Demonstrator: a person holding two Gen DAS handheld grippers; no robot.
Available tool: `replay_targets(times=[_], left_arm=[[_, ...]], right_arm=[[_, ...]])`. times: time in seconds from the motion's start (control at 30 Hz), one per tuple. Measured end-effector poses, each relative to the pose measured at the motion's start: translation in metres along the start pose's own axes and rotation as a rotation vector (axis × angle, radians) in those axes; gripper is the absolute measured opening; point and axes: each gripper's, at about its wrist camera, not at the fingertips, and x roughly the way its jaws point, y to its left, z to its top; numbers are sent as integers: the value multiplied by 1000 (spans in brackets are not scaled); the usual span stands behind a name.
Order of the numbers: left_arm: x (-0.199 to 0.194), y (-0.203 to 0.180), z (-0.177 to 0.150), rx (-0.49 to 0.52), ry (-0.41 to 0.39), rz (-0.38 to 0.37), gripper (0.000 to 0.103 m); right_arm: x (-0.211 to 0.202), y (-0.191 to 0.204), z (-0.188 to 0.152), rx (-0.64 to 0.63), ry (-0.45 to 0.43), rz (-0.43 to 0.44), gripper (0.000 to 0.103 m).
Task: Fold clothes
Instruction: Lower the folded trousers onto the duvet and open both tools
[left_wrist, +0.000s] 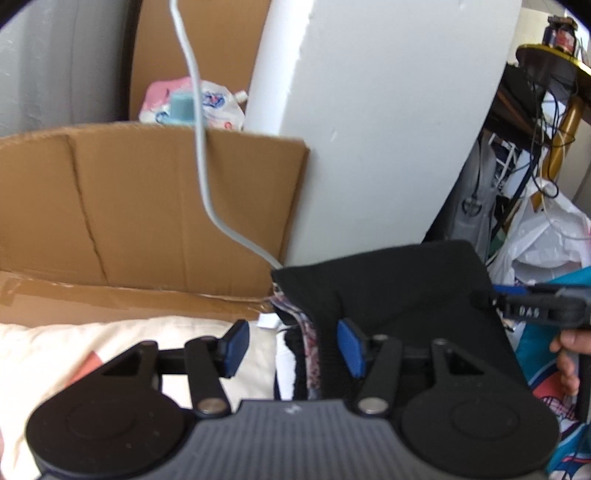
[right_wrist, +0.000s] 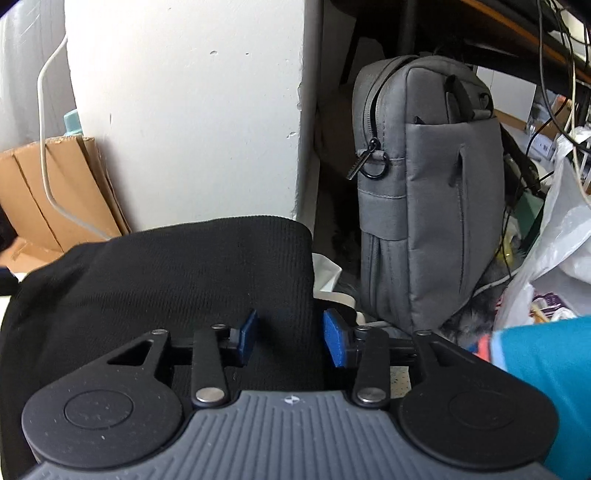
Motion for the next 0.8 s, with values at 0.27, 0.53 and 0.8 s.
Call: replay_targets(times=[0.27, 0.53, 0.8], left_arm=[[-9, -4, 5, 15, -10, -55, 18], [22, -22, -11, 61, 12, -124, 18], [55, -16, -29, 81, 32, -146, 17]], right_arm=[[-17, 12, 13, -46, -108, 24, 20], [3, 15, 0, -51, -38, 81, 12], [31, -4, -15, 93, -75, 75, 12]])
